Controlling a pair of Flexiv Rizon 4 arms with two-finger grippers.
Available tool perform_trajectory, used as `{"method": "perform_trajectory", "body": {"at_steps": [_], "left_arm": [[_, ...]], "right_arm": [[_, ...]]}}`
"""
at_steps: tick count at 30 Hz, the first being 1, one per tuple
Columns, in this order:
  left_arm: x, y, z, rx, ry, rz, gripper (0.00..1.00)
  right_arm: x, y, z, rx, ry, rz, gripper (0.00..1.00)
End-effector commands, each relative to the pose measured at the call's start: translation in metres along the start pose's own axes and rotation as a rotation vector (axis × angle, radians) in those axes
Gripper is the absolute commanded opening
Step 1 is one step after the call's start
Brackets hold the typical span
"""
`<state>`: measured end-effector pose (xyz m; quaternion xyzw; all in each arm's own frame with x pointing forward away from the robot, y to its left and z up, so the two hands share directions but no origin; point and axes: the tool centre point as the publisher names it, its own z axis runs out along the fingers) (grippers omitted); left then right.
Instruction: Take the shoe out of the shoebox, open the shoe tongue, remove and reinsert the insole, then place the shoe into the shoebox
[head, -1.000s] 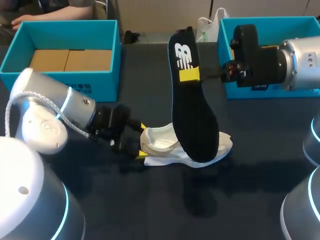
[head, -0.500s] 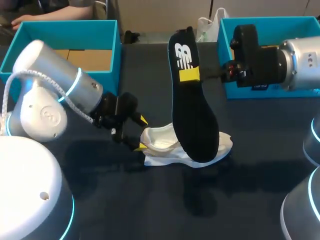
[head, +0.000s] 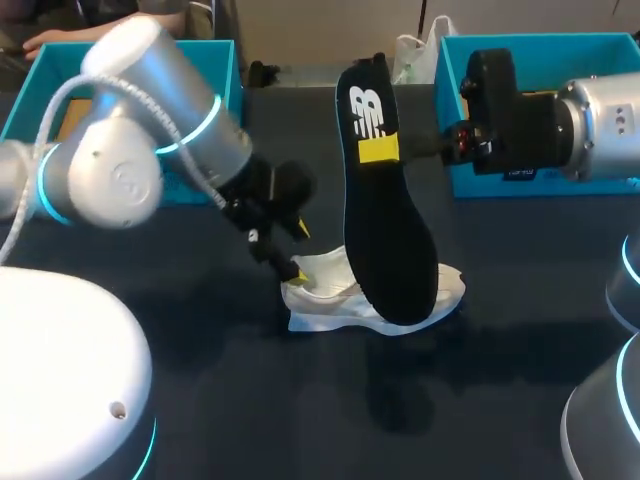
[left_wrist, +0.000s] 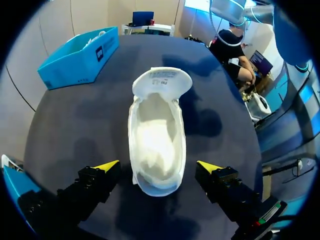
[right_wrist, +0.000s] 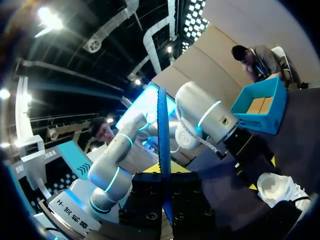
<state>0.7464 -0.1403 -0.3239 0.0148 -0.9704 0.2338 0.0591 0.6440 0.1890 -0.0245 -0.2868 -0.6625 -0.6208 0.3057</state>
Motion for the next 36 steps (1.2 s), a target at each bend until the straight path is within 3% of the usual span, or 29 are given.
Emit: {"method": "perform_trajectory", "body": {"at_steps": [1,16,36], "left_arm": [[-0.006,-0.011,0.004,-0.314,0.035,0.001,1.0],[-0.006,-0.02,0.001,-0.479,0.027,0.039,1.0],[0.002,-0.001,-0.011,-0.4,-0.029,0.006,1.0]], "right_arm": [[-0.001,0.002,0.003,0.003,-0.001,0.002,0.0],[-0.001,0.002,0.003,0.003,-0.001,0.002,0.0],[-0.001,0.002,0.003,0.003,-0.001,0.002,0.0]]}}
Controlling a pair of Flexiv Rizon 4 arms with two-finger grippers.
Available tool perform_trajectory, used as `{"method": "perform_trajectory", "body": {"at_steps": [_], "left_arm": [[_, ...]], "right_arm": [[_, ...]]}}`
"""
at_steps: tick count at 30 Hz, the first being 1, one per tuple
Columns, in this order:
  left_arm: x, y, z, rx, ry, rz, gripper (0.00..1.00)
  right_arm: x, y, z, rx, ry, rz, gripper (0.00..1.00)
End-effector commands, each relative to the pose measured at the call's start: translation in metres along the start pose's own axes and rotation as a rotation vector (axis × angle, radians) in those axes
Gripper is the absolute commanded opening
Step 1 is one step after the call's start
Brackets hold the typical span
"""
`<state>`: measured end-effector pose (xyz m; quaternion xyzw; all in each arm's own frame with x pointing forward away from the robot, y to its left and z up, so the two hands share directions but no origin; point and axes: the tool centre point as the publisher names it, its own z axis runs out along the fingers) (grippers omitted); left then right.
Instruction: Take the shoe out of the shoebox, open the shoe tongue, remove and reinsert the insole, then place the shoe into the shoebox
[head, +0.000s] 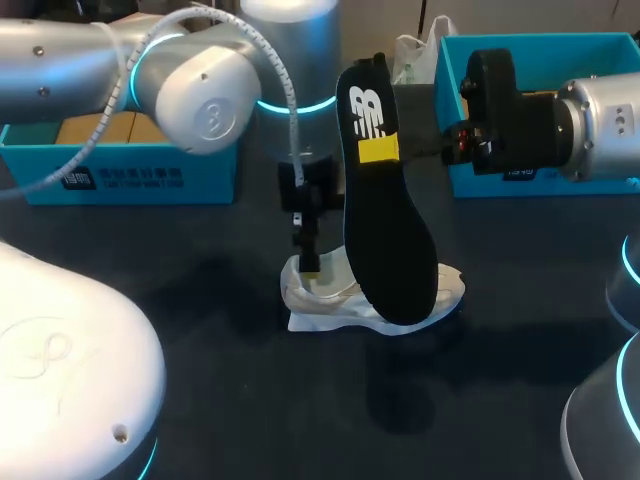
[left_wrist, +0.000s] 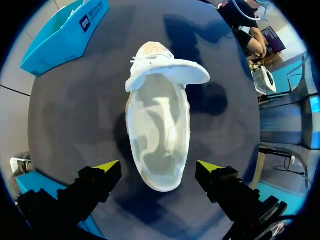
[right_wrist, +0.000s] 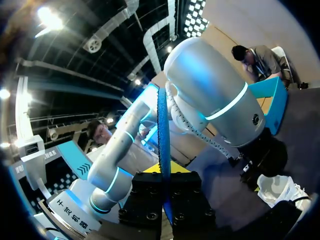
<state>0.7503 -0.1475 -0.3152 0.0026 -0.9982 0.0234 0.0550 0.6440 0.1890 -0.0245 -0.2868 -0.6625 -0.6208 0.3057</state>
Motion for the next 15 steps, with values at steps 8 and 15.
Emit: {"method": "perform_trajectory", "body": {"at_steps": [8,15], "left_arm": [[0.0104,0.0154,-0.001,0.022,-0.024,0.013,1.0],[0.0104,0.0154,-0.001,0.022,-0.024,0.013,1.0]], "right_arm": [[-0.0014,0.0017,0.003,0.003,-0.001,0.002,0.0],[-0.0014,0.0017,0.003,0.003,-0.001,0.002,0.0]]}}
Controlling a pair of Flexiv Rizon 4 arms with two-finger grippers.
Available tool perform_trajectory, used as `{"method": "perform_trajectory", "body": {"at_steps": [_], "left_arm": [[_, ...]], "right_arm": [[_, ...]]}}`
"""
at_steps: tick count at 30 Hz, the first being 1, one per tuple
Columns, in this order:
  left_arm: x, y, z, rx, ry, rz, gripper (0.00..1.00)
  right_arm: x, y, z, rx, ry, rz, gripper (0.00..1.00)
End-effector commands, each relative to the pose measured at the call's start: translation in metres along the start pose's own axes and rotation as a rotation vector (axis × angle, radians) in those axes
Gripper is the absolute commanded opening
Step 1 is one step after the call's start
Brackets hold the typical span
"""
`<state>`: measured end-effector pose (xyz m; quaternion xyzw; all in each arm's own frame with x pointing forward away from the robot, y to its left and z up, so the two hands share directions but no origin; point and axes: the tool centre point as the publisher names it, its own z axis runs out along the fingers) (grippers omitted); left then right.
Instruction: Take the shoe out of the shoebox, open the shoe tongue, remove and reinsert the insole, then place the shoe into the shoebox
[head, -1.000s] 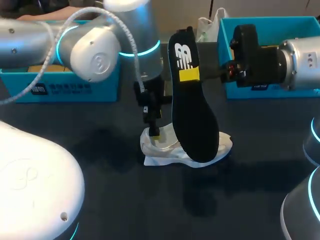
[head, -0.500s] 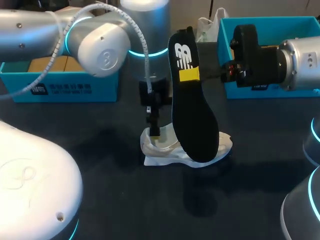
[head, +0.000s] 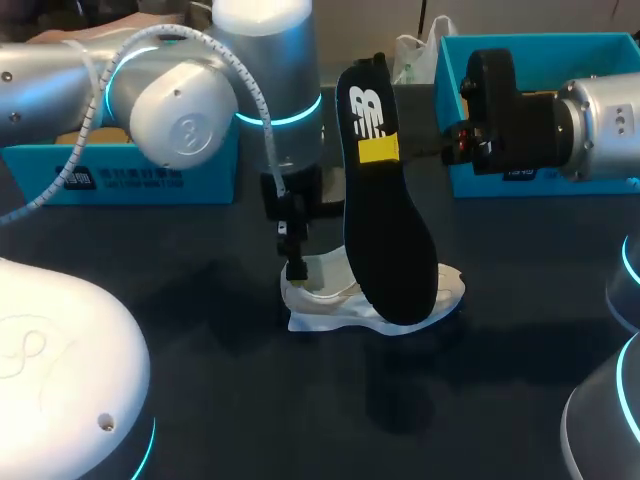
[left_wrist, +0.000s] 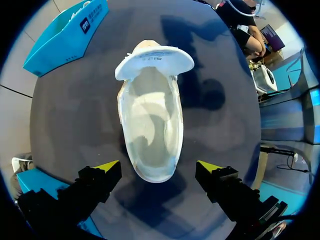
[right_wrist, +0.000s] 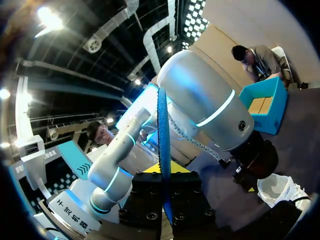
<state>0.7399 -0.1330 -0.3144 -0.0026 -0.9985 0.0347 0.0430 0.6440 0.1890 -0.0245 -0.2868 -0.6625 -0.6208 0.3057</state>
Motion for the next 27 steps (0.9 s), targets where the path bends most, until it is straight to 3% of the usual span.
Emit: {"method": "perform_trajectory", "body": {"at_steps": [1,8,16,27], "left_arm": [[0.0,0.001,-0.001,0.0,-0.001,0.001,1.0],[0.0,0.001,-0.001,0.0,-0.001,0.001,1.0],[-0.016,-0.036,0.0,0.067,0.045,0.019,1.0],[-0.041,-0.062,0.022,0.05,0.037,0.015,1.0]], "right_arm": [[-0.001,0.002,0.003,0.003,-0.001,0.002,0.0],[-0.001,0.002,0.003,0.003,-0.001,0.002,0.0],[-0.001,0.002,0.003,0.003,-0.001,0.002,0.0],[-0.001,0.002,0.003,0.003,-0.001,0.002,0.0]]}}
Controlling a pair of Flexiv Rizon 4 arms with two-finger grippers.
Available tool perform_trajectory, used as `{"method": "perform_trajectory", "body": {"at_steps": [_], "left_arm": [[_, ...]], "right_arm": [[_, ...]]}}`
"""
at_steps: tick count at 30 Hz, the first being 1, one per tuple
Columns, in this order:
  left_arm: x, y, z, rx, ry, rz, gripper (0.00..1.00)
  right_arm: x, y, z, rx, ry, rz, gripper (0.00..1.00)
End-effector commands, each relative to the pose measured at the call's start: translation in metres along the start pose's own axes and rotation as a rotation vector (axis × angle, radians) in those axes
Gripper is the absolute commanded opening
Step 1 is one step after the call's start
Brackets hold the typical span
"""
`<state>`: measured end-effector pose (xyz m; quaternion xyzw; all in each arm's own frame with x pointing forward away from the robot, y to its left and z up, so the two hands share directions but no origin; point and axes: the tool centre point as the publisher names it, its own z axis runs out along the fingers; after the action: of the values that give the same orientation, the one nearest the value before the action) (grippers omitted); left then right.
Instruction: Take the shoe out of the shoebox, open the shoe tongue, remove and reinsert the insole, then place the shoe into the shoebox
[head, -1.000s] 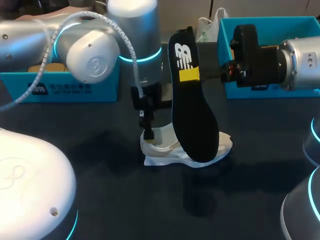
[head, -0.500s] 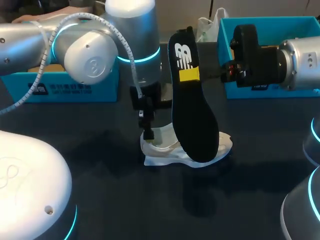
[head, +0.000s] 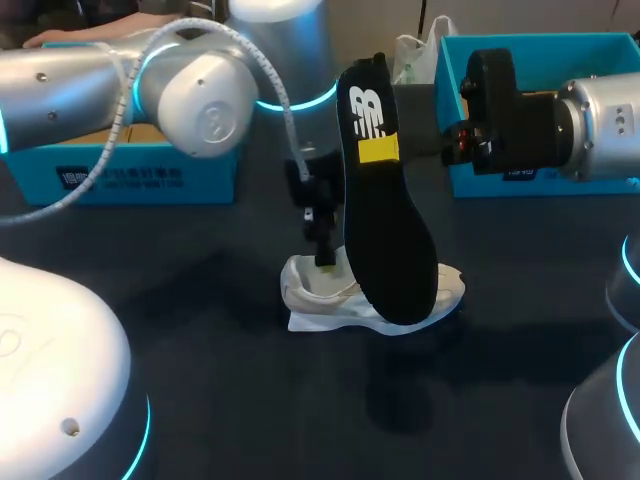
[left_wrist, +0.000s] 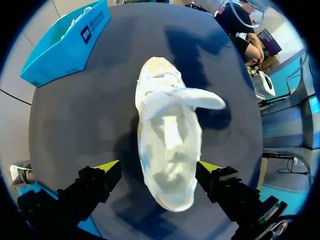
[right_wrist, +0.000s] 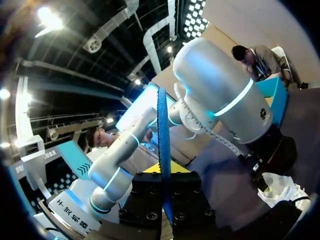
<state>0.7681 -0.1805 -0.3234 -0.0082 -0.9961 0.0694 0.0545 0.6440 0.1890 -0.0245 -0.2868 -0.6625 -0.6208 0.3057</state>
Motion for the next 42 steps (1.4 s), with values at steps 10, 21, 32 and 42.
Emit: {"method": "perform_trajectory", "body": {"at_steps": [10,21,32,42], "left_arm": [[-0.029,-0.022,0.048,-0.017,0.024,-0.031,1.0],[-0.027,-0.025,0.077,-0.019,0.041,-0.01,0.93],[-0.034,-0.02,0.076,-0.018,0.044,-0.019,0.58],[-0.031,-0.02,0.077,-0.059,0.057,-0.012,0.0]], "right_arm": [[-0.001,0.002,0.003,0.003,-0.001,0.002,0.0],[-0.001,0.002,0.003,0.003,-0.001,0.002,0.0],[-0.001,0.002,0.003,0.003,-0.001,0.002,0.0],[-0.001,0.002,0.003,0.003,-0.001,0.002,0.0]]}}
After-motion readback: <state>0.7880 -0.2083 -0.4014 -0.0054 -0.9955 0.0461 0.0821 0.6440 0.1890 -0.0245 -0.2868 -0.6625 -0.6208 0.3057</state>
